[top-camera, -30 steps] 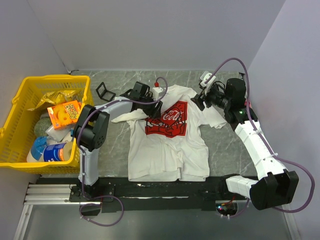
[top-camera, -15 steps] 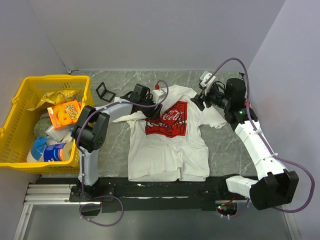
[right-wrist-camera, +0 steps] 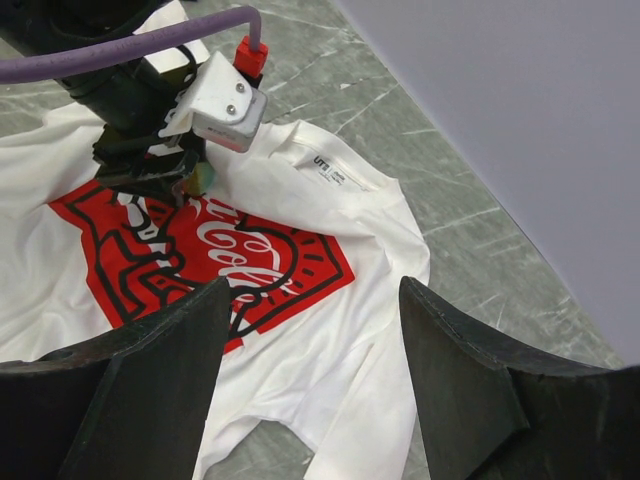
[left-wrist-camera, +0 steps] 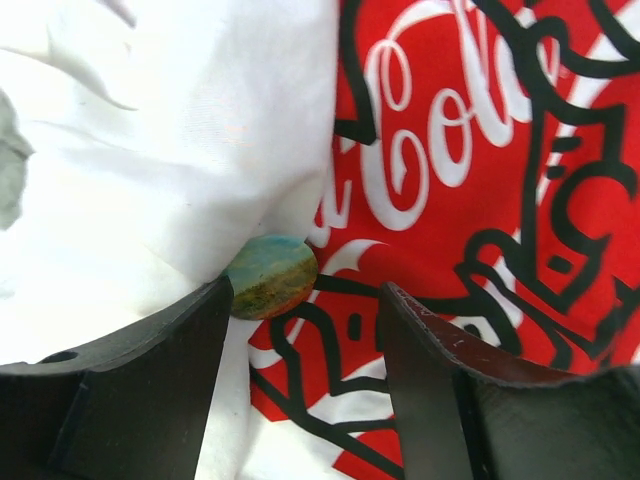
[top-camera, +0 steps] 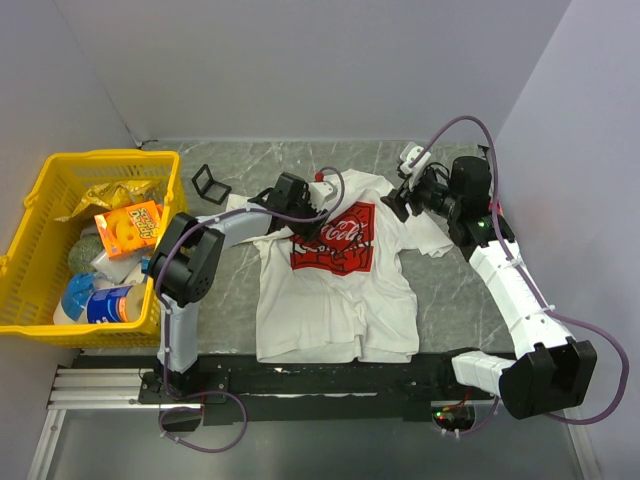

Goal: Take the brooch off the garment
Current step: Open the brooch on the clothes.

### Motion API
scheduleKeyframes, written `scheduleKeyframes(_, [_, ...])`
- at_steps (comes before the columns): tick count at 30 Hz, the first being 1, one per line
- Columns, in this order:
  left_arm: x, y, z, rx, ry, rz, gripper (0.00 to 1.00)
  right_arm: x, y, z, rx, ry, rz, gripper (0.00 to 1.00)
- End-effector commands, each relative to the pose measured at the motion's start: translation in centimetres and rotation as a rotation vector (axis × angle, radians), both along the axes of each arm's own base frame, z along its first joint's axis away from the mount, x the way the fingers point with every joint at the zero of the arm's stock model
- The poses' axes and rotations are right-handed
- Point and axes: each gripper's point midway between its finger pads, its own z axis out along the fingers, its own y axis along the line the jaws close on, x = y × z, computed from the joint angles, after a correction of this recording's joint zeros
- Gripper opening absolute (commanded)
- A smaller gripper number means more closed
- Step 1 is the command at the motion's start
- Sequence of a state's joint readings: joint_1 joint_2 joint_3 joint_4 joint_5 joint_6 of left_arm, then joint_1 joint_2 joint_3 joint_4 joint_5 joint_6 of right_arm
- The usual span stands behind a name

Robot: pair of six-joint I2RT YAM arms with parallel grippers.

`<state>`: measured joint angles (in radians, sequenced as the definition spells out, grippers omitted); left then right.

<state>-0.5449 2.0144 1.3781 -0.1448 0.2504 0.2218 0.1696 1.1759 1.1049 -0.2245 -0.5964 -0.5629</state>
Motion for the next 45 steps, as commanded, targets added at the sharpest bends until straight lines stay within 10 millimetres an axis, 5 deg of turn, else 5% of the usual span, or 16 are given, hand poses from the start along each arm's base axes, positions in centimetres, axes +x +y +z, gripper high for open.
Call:
scheduleKeyframes(1, [1.8,0.3,2.1,-0.004,-0.096,0.063,0.66,0.1,0.2,0.7,0.013,-0.031,0.02,0.75])
scheduleKeyframes(19, [1.7,0.9,-2.3,0.107,0.006,0.062,0.63,-0.1,0.2,0.8,0.014,-0.038,0.023,0.75])
scheduleKeyframes(27, [2.2,1.1,-2.2,0.116,-0.003,0.081,0.58,0.0,0.4,0.5,0.018,-0.026,0.029,0.75])
scheduleKeyframes(41, [2.0,0.9,-1.6,0.099,-0.003,0.069,0.31,-0.1,0.6,0.3,0.022,-0.02,0.041,0.76])
scheduleKeyframes(45, [2.0,0.8,-0.7,0.086,-0.018,0.068,0.3,-0.2,0.6,0.3,0.023,-0.018,0.045,0.76])
